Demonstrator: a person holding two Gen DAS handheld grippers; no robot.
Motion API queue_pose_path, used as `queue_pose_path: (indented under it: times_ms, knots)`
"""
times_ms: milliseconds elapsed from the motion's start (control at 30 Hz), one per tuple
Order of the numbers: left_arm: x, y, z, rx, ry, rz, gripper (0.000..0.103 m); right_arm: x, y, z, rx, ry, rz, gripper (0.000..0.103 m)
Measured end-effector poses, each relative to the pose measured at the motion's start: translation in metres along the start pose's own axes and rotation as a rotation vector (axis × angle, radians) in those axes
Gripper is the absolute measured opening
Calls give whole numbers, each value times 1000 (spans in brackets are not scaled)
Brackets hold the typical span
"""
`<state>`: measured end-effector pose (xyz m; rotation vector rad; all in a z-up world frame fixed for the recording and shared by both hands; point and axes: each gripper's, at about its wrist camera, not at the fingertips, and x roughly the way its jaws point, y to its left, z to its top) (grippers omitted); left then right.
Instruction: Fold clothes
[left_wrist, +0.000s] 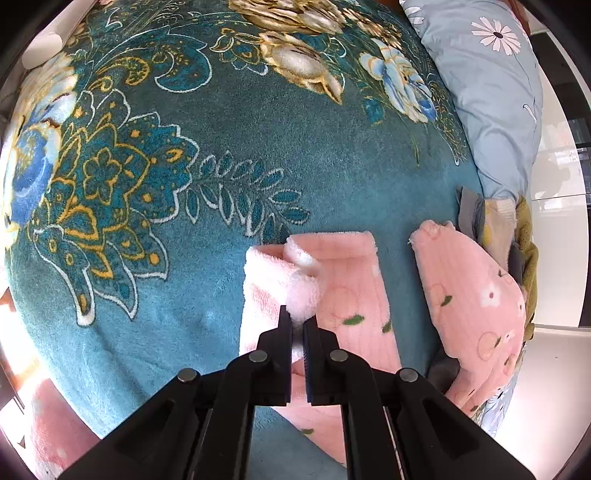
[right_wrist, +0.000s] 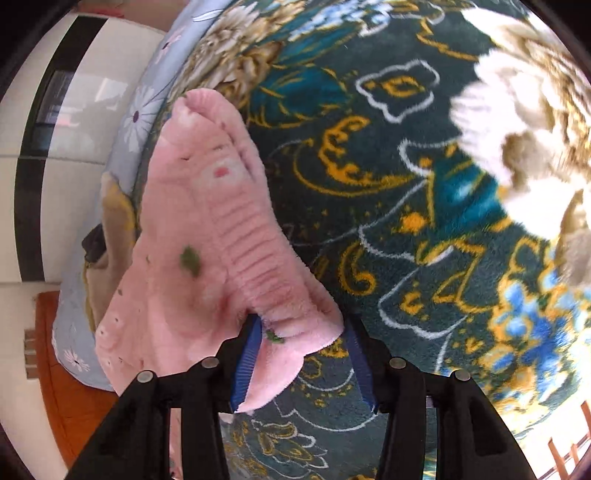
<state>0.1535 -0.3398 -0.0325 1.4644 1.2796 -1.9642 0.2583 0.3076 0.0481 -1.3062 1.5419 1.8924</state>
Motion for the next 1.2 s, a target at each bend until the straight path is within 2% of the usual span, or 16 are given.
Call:
queue_pose_path:
  times_ms: [67,100,133,233,433,533,633,700,967,1067,1200]
  knots:
    - [-12,-2,2,6,-35,-21,3,2,6,-1,24,-23,-21,50]
    - [-17,-2,3,9,-52,-31,3,2,9,-2,33,-37,-37,46]
    - [-23,-3,4,12,-70,-42,3,0,12,-2,47,-50,-45,33]
    - [-41,-6,6,21,-122,-73,3,-16,16,6,129,-94,-12,20]
    - [-76,-11,12,38,-226,-135,2,-111,41,39,92,-316,47,17]
    - [-76,-38,21,14,-182,-151,2,-138,33,42,108,-353,27,17]
    - [-76,-66,32,-12,-132,-166,2,-140,7,45,198,-307,28,17]
    - [-76,-85,39,-29,-99,-176,2,-136,4,51,233,-280,46,17]
    - [-76,-161,66,-98,33,-216,2,-115,73,121,280,-201,103,17]
    - [-57,-198,81,-100,50,-201,3,-106,103,148,284,-206,106,17]
    - [-12,-218,88,-116,94,-296,3,-86,126,175,309,-213,115,17]
